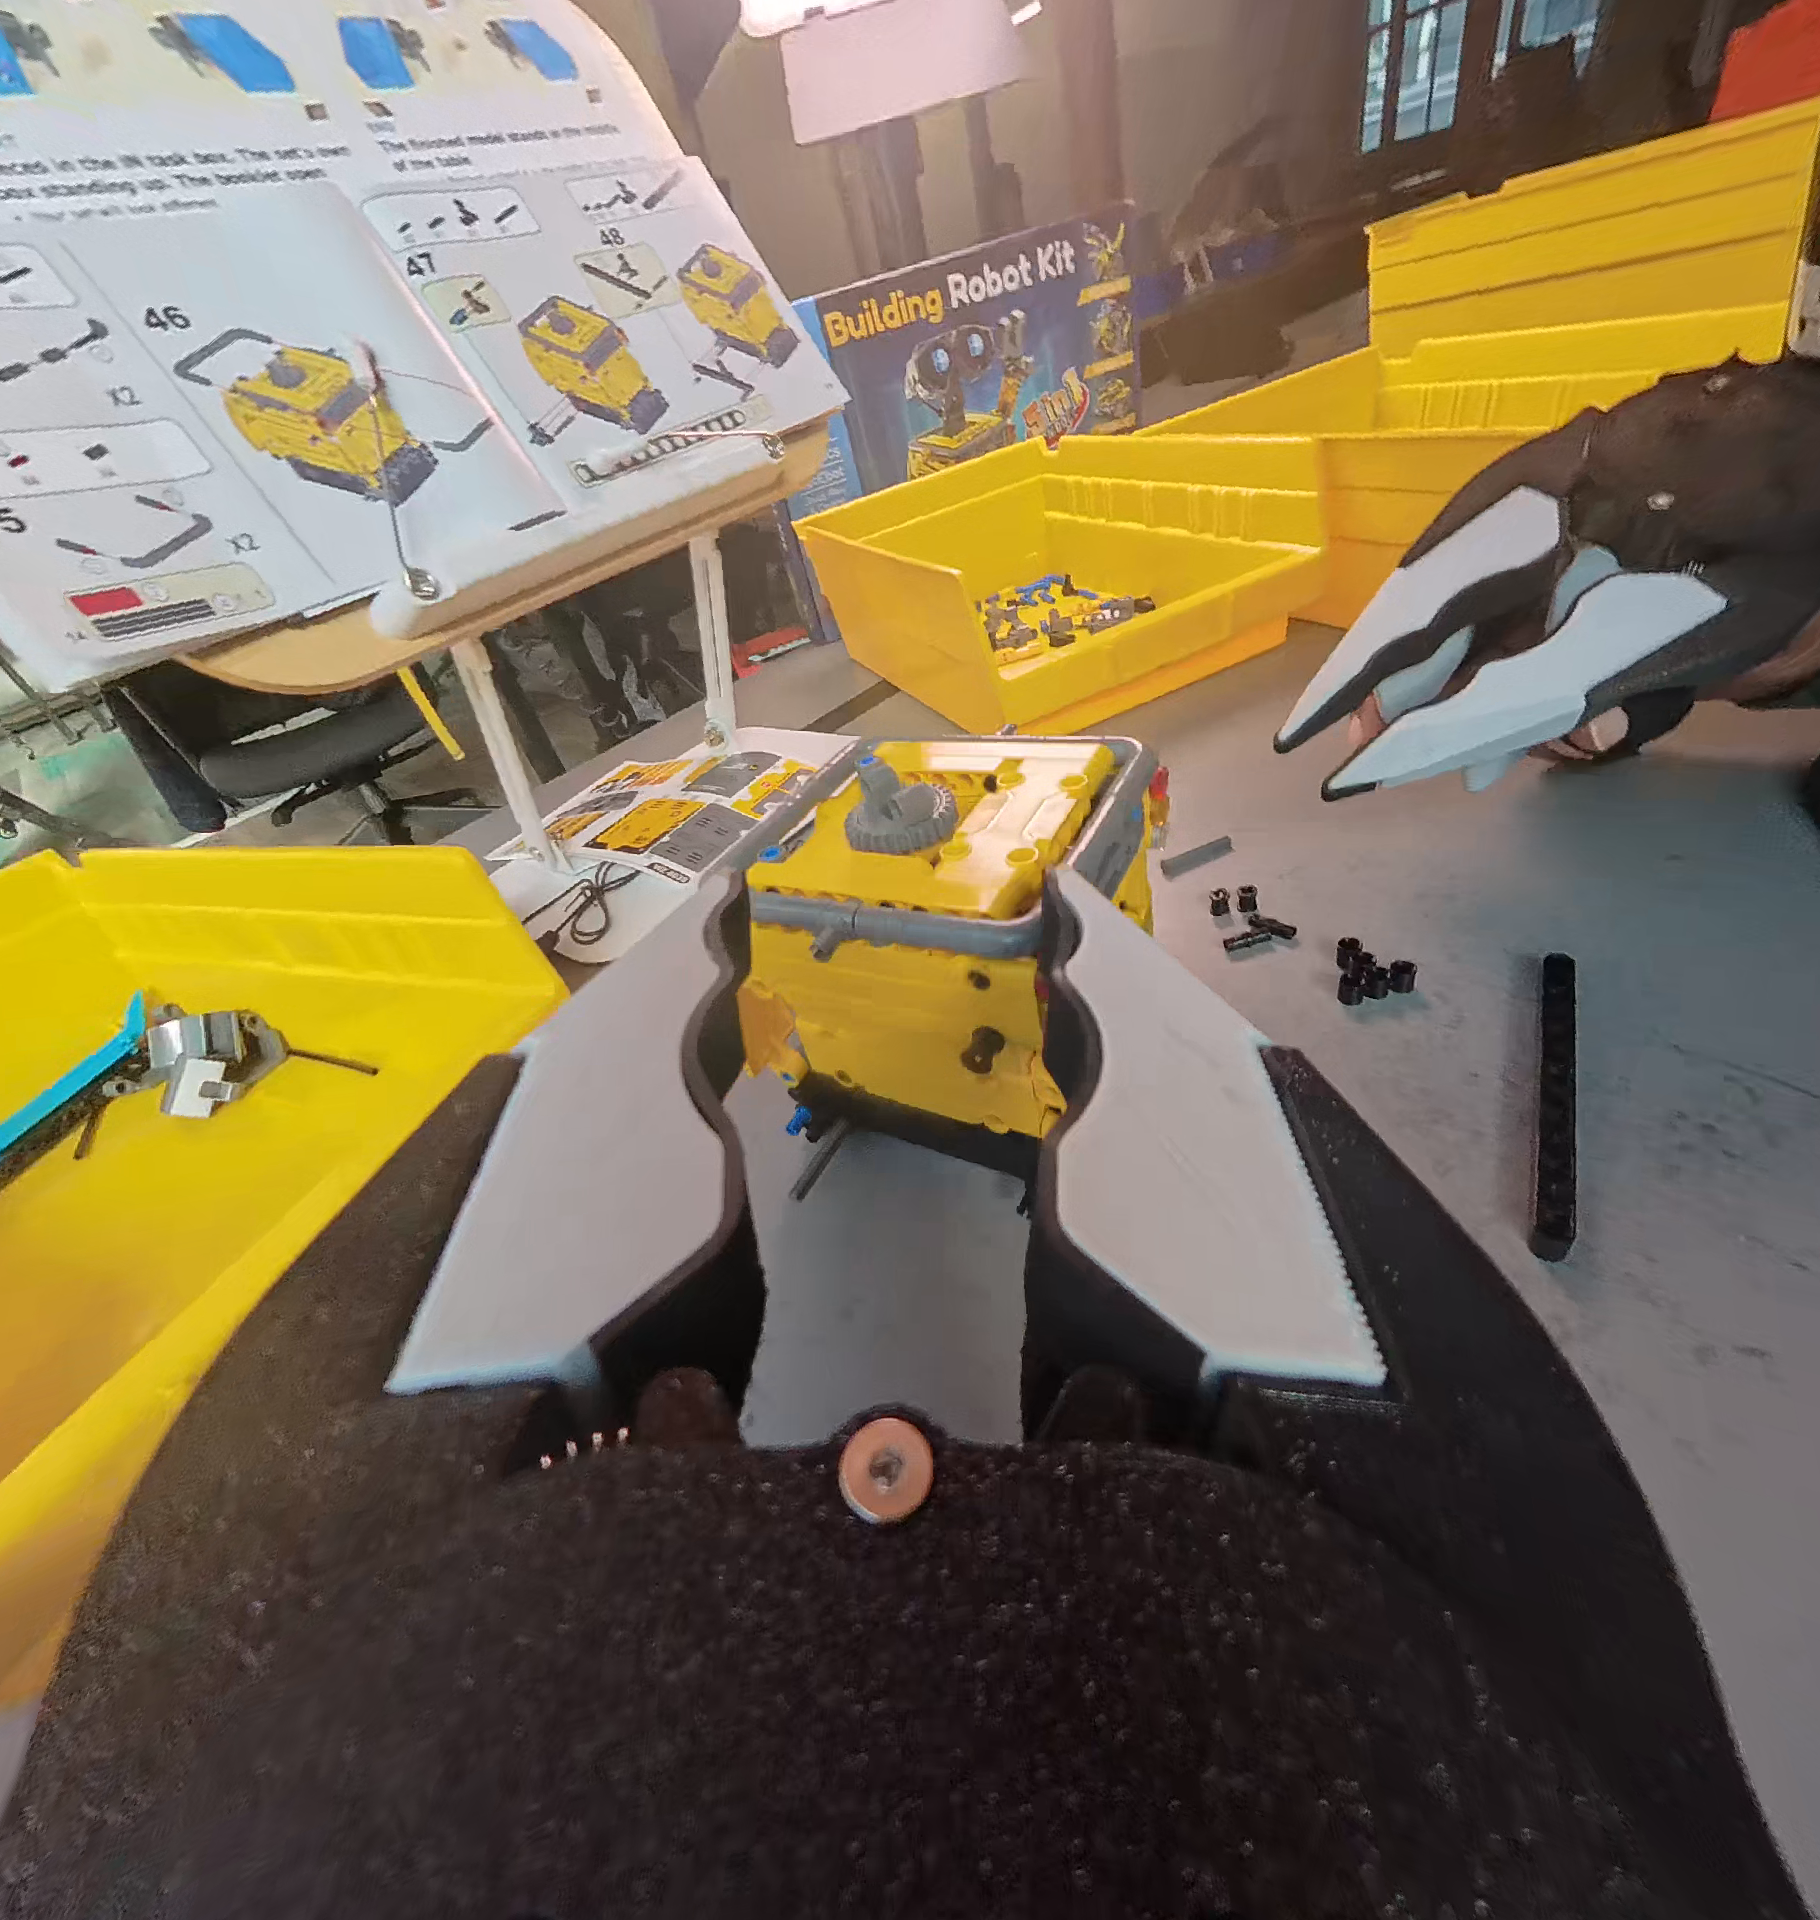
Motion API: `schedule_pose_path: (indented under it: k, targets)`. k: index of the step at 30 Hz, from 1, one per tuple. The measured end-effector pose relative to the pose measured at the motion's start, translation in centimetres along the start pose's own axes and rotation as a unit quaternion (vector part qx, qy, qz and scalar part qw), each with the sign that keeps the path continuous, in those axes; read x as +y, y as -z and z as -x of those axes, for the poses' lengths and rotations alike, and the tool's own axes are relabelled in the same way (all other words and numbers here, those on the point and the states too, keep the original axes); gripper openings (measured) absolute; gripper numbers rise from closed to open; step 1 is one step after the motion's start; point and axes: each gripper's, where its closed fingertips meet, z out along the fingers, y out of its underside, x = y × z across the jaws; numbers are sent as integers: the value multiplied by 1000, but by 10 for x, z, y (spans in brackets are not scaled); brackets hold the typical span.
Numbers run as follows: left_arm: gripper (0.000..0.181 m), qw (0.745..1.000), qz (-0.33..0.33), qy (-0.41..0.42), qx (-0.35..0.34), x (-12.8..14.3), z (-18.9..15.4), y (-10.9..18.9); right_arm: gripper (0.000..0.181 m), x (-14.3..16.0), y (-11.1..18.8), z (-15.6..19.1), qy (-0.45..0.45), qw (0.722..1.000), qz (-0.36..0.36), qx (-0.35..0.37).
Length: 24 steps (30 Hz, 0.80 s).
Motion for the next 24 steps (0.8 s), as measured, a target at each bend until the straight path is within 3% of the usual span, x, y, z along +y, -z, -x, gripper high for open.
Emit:
schedule_pose_path:
  k: [4, 8, 11, 14, 19, 21, 24]
  targets:
    - [58, 996, -25, 90, 1, -4, 17, 5, 17, 3, 0, -7, -8, 1000, 5, 14]
    - [72, 985, 24, 170, 20, 19, 23, -1, 17, 2, -3, -9, 10, 999, 12, 33]
    - [60, 975, 19, 210, 77, 18, 7, -4, 20, -6, -13, -3, 23, 998, 33, 52]
    - [47, 973, 15, 206, 103, 13, -5, -6, 53, -21, -32, 8, -31, 995, 58, 71]
    - [50, 974, 13, 175, 146, 8, -27, -2, 112, -36, -55, 22, -99, 987, 87, 89]
    - [50, 974, 14, 155, 166, 6, -39, -1, 121, -36, -63, 25, -110, 985, 96, 93]
    - [49, 976, 18, 122, 176, 6, -48, -1, 119, -34, -74, 21, -115, 984, 101, 95]
